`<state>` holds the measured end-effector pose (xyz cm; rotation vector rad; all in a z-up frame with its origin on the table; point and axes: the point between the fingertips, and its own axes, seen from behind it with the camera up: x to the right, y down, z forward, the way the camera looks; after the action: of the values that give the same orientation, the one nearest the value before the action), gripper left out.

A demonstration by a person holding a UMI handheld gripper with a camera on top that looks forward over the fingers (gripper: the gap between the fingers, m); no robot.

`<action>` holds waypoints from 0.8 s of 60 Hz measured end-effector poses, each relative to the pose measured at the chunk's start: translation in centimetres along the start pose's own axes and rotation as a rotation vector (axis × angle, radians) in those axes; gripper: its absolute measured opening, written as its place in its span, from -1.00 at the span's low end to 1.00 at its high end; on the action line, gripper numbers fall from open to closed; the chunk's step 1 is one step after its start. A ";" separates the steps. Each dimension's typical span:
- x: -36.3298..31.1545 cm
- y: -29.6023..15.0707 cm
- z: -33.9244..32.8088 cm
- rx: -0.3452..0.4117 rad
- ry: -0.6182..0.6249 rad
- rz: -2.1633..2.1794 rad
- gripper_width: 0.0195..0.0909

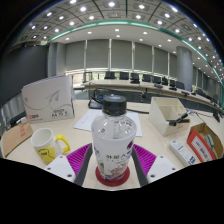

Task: Pour water

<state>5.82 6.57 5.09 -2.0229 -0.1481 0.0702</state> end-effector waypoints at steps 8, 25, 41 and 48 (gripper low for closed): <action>-0.2 0.0 -1.8 -0.036 0.012 0.034 0.87; -2.3 -3.2 -12.7 -0.107 0.126 0.053 0.88; -10.0 -3.9 -28.9 -0.163 0.179 0.045 0.85; -13.5 -2.8 -34.2 -0.175 0.175 0.054 0.87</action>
<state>-3.81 -24.46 22.44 -2.1967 0.0116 -0.0885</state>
